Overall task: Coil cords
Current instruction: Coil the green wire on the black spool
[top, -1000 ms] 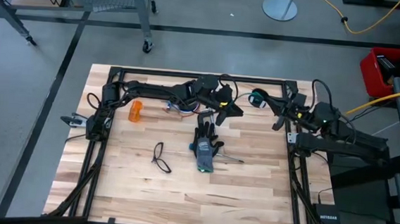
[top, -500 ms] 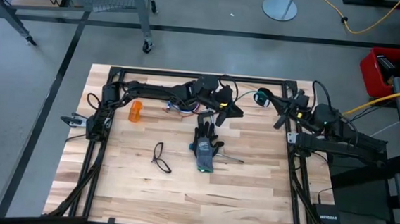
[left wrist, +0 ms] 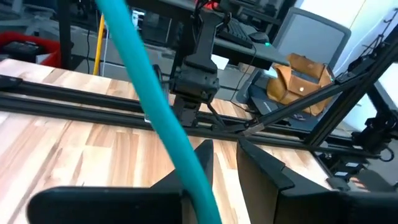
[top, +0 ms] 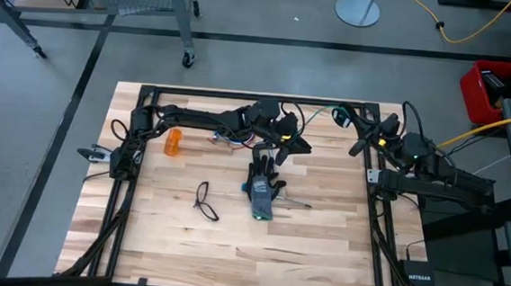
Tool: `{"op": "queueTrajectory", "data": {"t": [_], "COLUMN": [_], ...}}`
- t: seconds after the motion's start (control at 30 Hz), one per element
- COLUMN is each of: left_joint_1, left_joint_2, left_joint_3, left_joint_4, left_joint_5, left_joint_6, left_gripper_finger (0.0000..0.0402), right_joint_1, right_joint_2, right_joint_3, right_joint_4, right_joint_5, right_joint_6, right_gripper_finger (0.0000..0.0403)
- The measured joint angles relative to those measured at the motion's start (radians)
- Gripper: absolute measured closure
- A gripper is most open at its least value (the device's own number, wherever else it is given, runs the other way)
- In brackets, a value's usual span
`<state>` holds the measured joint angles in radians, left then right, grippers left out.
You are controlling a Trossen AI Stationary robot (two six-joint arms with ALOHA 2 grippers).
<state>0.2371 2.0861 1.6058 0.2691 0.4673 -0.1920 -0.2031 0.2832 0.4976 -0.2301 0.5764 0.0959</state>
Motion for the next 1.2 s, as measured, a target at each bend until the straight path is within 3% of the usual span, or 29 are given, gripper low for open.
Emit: {"op": "queueTrajectory", "data": {"t": [0.1,0.3,0.6,0.83,1.2], "left_joint_1": [0.0,0.0,0.002,0.002,-0.012], "left_joint_2": [0.0,0.0,0.0,0.0,0.0], "left_joint_3": [0.0,0.001,0.001,0.001,0.001], "left_joint_4": [-0.006,-0.131,-0.329,-0.364,-0.261], "left_joint_5": [-0.052,-0.262,-0.435,-0.603,-0.63], "left_joint_6": [0.02,0.071,0.096,0.099,0.151], "left_gripper_finger": [0.0339,0.0339,0.0339,0.0339,0.0339], "right_joint_1": [0.0,0.0,0.0,0.0,0.001], "right_joint_2": [0.0,0.0,0.0,0.0,0.0], "right_joint_3": [0.0,0.0,0.0,0.0,0.0], "right_joint_4": [-0.016,-0.069,-0.075,-0.089,-0.122], "right_joint_5": [0.04,0.117,0.101,0.078,0.014], "right_joint_6": [-0.001,-0.001,-0.001,-0.001,-0.001], "right_gripper_finger": [0.0402,0.0402,0.0402,0.0402,0.0402]}}
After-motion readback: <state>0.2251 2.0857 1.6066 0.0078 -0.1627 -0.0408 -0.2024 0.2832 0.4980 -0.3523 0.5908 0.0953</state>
